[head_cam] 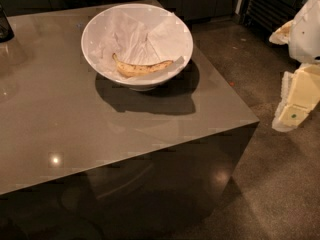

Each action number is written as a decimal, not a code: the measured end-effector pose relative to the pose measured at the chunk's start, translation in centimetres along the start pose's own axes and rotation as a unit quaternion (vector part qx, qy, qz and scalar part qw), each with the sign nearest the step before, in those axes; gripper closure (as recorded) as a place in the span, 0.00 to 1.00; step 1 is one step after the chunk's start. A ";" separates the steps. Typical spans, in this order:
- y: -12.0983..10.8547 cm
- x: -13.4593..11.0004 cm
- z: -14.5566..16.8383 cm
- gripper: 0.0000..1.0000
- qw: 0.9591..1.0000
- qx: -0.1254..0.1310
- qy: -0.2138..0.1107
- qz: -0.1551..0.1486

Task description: Pick banana from white bowl

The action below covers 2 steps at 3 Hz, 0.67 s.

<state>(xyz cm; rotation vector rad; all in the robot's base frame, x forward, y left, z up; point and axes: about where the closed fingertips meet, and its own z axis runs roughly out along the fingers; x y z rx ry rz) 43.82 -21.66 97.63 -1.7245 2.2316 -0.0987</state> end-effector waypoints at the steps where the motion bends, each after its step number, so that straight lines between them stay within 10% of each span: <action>1: 0.0 0.0 0.0 0.00 1.000 0.000 0.000 0.000; 2: -1.6 -1.1 0.1 0.00 1.000 -0.001 0.001 0.008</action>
Offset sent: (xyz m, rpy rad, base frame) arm 0.0398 0.0117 0.0096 0.0057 0.0357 -0.0387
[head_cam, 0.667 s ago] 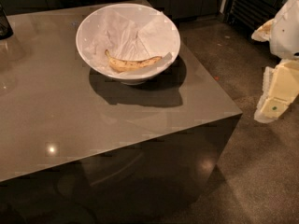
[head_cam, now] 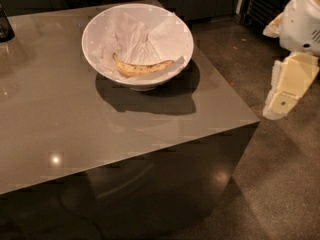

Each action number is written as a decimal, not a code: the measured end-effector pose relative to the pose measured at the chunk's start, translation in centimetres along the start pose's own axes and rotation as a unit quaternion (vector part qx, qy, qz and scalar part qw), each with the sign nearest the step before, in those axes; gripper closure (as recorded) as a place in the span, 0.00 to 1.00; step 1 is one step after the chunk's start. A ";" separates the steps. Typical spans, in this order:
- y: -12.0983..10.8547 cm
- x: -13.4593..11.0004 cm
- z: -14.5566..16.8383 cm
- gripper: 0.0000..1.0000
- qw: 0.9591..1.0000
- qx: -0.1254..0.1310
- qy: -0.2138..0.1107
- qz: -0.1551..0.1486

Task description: Pick banana from white bowl

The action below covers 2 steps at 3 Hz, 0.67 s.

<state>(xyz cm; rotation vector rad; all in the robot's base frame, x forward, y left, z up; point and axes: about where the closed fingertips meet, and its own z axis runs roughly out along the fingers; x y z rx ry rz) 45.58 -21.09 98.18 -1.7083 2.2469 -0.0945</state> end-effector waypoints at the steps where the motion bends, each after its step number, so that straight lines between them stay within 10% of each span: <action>1: -3.3 -1.2 0.7 0.00 1.000 -0.013 0.018 -0.021; 2: -6.3 -2.9 1.0 0.00 0.999 -0.013 0.026 -0.045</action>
Offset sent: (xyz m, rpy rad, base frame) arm 0.0834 0.0110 0.0155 -0.1301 0.1247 0.1336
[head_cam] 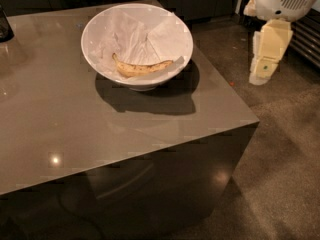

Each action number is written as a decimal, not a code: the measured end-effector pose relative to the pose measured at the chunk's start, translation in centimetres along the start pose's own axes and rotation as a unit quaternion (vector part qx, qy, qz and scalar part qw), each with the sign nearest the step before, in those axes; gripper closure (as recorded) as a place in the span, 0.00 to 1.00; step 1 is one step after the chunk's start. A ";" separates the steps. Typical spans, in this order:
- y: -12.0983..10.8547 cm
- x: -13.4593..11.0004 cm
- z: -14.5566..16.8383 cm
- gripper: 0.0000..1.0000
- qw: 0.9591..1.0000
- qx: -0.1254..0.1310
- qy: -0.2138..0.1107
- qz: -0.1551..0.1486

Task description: Pick banana from white bowl

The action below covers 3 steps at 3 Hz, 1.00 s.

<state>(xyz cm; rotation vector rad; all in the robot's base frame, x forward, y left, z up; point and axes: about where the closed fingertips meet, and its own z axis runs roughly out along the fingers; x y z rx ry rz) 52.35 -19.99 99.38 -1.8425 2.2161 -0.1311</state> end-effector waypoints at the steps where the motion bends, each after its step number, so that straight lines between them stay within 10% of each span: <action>1: -0.8 -0.7 -0.3 0.00 1.000 0.017 -0.010 -0.001; 3: -3.7 -3.4 0.2 0.00 0.998 0.029 -0.045 -0.022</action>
Offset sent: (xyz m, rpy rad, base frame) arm 0.0232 0.0149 0.0077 0.0711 -0.0444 0.0548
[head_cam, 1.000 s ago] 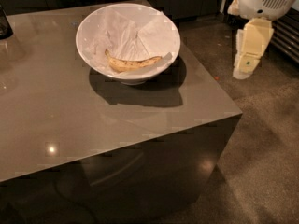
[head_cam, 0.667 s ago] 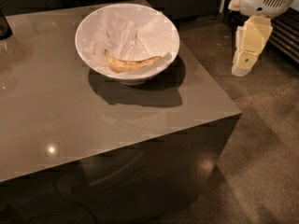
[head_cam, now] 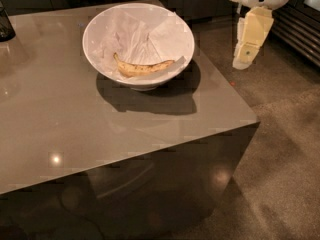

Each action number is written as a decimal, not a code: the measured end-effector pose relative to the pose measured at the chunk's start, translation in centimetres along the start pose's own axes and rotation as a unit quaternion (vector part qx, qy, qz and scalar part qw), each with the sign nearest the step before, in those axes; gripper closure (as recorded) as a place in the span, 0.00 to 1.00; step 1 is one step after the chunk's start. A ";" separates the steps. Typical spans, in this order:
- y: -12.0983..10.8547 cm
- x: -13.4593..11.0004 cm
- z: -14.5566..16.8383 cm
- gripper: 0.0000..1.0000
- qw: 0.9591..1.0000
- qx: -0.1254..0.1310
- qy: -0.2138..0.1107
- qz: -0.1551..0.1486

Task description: Pick banana from white bowl

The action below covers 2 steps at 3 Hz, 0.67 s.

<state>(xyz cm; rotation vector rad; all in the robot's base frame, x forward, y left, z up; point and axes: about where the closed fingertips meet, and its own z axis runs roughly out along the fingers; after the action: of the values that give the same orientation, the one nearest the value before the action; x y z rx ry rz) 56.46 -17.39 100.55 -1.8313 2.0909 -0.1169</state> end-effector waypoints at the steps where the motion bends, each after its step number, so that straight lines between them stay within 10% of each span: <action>1: -2.5 -2.7 1.8 0.00 0.999 -0.011 0.008 -0.035; 2: -3.9 -6.2 3.4 0.00 0.998 -0.011 0.023 -0.064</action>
Offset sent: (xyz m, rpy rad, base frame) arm 0.0557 0.0894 -0.0154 -0.1880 0.1120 0.1678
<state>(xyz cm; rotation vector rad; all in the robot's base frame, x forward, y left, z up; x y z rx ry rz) 61.86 -11.38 99.85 -1.9943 2.0112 -0.1709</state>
